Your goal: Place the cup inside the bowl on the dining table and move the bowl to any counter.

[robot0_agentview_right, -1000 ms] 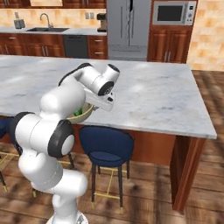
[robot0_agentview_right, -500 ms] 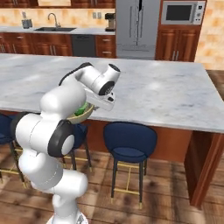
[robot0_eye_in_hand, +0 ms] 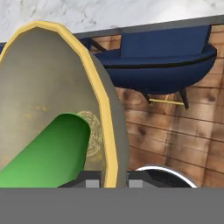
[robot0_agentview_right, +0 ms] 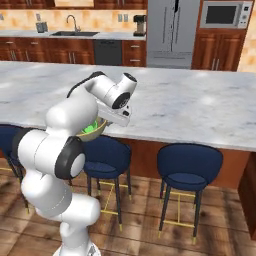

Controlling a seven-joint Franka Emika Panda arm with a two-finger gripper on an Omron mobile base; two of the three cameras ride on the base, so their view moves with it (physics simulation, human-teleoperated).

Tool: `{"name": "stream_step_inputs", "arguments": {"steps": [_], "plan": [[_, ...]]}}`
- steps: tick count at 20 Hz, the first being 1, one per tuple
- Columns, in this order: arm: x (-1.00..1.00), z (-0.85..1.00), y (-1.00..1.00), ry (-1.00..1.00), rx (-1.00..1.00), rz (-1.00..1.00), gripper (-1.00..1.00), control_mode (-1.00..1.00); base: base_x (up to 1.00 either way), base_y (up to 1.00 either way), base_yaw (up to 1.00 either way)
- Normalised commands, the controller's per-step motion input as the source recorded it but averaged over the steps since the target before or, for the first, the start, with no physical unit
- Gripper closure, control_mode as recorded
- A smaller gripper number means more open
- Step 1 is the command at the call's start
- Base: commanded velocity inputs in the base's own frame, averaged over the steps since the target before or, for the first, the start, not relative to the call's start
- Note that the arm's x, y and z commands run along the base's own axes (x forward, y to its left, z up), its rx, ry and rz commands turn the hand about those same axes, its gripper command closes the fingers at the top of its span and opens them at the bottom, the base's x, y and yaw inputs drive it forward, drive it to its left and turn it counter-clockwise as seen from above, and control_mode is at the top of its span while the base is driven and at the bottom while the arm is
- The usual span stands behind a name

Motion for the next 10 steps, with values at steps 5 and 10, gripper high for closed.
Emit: {"name": "stream_step_inputs", "arguments": {"steps": [5,10], "plan": [[0.00,0.00,0.00,0.00,0.00,0.00,1.00,1.00,-0.26,0.80,0.00],[0.00,0.00,0.00,0.00,0.00,0.00,1.00,1.00,-0.21,0.99,0.00]]}}
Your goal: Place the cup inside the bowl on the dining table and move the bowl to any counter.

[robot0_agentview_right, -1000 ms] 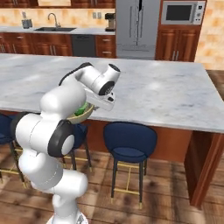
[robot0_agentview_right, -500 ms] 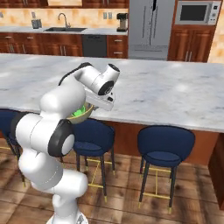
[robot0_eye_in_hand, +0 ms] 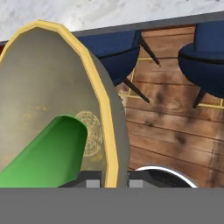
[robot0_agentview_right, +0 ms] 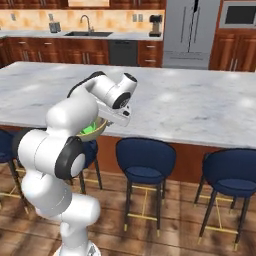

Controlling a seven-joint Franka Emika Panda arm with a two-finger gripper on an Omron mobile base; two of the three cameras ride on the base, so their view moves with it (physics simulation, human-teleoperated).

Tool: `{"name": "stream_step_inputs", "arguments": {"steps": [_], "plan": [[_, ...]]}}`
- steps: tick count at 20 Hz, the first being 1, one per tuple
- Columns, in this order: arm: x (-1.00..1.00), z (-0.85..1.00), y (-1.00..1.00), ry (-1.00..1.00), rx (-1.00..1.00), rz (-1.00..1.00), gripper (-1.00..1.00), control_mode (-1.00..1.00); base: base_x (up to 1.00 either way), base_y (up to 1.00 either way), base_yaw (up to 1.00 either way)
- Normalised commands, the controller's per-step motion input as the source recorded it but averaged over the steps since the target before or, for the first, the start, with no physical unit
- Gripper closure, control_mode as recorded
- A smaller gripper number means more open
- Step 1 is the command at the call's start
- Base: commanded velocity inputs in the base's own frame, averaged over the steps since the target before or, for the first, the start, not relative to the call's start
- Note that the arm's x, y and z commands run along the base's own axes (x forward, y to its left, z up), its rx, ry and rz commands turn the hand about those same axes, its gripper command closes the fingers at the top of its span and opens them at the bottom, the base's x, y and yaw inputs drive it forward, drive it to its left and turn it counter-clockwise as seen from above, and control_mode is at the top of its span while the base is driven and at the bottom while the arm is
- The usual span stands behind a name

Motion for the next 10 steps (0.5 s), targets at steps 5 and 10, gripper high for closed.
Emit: {"name": "stream_step_inputs", "arguments": {"steps": [5,10], "plan": [[0.00,0.00,0.00,0.00,0.00,0.00,1.00,1.00,-0.21,1.00,0.00],[0.00,0.00,0.00,0.00,0.00,0.00,1.00,1.00,-0.21,0.95,0.00]]}}
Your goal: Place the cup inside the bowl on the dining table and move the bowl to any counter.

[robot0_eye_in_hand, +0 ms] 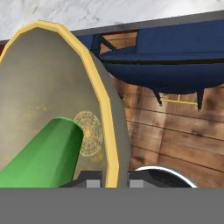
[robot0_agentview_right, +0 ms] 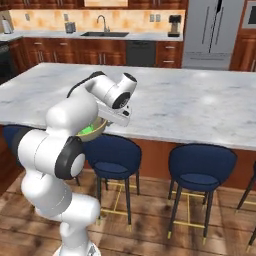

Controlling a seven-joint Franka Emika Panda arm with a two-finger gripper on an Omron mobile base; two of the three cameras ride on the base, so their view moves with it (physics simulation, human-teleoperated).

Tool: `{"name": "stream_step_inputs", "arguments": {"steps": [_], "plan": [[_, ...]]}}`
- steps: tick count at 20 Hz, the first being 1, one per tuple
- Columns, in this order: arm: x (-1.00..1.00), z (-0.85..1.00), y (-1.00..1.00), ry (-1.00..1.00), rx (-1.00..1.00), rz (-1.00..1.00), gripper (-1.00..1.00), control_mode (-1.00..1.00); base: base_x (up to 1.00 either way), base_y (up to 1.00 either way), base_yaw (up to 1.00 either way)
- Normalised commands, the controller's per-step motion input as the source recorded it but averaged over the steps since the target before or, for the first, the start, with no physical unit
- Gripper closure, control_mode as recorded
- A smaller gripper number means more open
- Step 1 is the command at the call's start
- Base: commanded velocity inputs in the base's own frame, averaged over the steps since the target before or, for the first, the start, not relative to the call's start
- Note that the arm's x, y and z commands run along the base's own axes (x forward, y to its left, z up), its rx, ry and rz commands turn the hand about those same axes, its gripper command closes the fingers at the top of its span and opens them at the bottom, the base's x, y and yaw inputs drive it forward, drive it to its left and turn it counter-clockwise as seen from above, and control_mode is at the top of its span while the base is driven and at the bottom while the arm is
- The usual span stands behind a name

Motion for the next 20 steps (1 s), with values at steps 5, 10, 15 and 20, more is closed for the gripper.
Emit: {"name": "stream_step_inputs", "arguments": {"steps": [5,10,15,20], "plan": [[0.00,0.00,0.00,0.00,0.00,0.00,1.00,1.00,-0.08,0.89,0.00],[0.00,0.00,0.00,0.00,0.00,0.00,1.00,1.00,-0.11,0.90,0.00],[0.00,0.00,0.00,0.00,0.00,0.00,1.00,1.00,-0.05,0.97,0.00],[0.00,0.00,0.00,0.00,0.00,0.00,1.00,1.00,-0.08,0.91,0.00]]}}
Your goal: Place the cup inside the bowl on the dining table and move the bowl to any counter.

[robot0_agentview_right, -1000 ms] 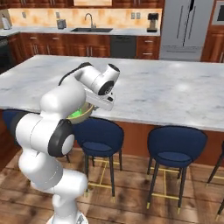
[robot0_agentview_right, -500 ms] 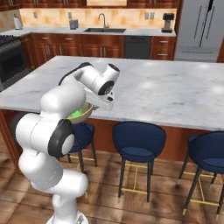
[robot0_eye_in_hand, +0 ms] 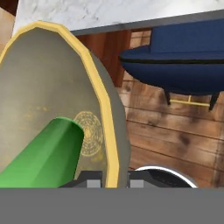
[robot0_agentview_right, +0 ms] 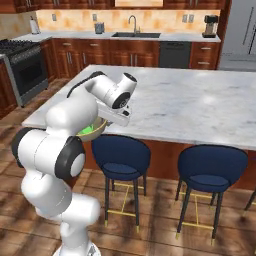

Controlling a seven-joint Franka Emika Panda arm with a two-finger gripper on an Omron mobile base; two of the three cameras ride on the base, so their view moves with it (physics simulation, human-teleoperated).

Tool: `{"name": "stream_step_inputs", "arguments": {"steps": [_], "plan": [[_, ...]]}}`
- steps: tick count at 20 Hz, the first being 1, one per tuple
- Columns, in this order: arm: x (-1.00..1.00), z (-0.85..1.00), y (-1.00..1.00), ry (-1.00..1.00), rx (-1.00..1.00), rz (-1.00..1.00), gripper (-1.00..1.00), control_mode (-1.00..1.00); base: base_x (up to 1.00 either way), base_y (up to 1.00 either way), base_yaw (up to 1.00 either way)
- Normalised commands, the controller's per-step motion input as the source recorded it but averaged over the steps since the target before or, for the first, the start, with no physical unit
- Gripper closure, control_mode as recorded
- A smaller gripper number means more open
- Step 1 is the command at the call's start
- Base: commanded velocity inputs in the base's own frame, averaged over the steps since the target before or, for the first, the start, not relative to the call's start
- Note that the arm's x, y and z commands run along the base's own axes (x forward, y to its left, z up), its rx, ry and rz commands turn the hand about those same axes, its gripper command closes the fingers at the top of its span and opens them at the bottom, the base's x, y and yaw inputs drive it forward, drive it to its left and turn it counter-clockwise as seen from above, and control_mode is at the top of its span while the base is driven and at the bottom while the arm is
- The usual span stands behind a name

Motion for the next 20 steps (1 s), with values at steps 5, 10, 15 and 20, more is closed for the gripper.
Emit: {"name": "stream_step_inputs", "arguments": {"steps": [5,10,15,20], "plan": [[0.00,0.00,0.00,0.00,0.00,0.00,1.00,1.00,-0.03,0.95,0.00],[0.00,0.00,0.00,0.00,0.00,0.00,1.00,1.00,0.00,0.78,-0.01],[0.00,0.00,0.00,0.00,0.00,0.00,1.00,1.00,0.00,0.82,-0.01],[0.00,0.00,0.00,0.00,0.00,0.00,1.00,1.00,0.00,1.00,-0.05]]}}
